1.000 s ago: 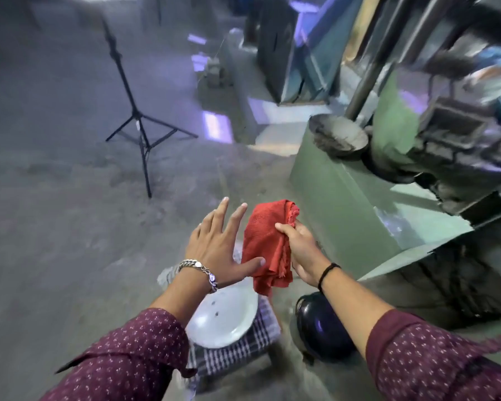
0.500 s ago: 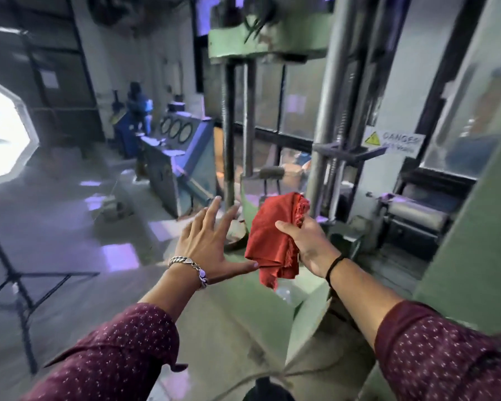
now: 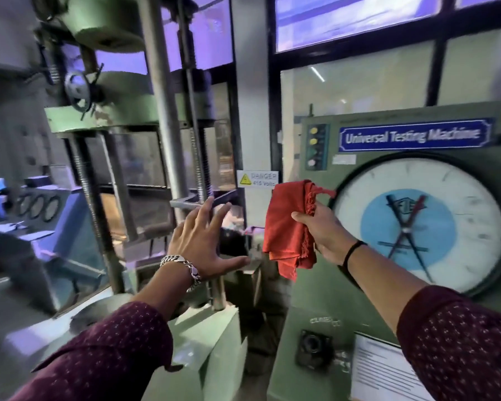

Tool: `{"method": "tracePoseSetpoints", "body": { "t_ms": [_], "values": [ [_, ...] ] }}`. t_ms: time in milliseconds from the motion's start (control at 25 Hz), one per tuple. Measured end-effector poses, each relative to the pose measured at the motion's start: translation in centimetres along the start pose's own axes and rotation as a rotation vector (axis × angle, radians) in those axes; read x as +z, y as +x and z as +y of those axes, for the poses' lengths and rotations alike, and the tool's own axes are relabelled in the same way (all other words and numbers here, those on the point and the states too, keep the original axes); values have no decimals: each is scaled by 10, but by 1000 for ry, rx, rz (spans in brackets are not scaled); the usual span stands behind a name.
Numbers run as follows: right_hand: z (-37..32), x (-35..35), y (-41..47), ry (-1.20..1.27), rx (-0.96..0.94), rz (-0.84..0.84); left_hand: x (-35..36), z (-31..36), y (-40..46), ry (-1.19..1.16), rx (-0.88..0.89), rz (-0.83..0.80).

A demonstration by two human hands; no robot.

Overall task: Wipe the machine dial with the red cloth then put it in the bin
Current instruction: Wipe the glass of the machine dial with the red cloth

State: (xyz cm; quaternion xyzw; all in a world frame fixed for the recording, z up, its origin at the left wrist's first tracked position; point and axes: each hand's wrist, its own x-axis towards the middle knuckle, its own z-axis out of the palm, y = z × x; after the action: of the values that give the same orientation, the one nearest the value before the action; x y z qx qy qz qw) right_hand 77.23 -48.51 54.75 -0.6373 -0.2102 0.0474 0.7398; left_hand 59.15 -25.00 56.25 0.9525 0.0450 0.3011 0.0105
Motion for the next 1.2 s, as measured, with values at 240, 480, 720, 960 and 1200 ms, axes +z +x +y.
{"method": "tracePoseSetpoints", "body": {
  "t_ms": [240, 480, 720, 960, 1200],
  "values": [
    [-28, -159, -2, -37, -30, 161, 34, 128, 67, -95, 122, 9],
    [-32, -284, -19, -94, -40, 287, 68, 237, 110, -147, 212, 3],
    [-6, -382, -32, -221, -38, 489, 107, 313, 144, -195, 282, -46],
    [20, -433, -24, -515, -49, 837, 151, 321, 187, -266, 288, -45],
    [27, -453, 48, -878, -178, 1108, 215, 292, 233, -431, 214, -103]
  ]
}}
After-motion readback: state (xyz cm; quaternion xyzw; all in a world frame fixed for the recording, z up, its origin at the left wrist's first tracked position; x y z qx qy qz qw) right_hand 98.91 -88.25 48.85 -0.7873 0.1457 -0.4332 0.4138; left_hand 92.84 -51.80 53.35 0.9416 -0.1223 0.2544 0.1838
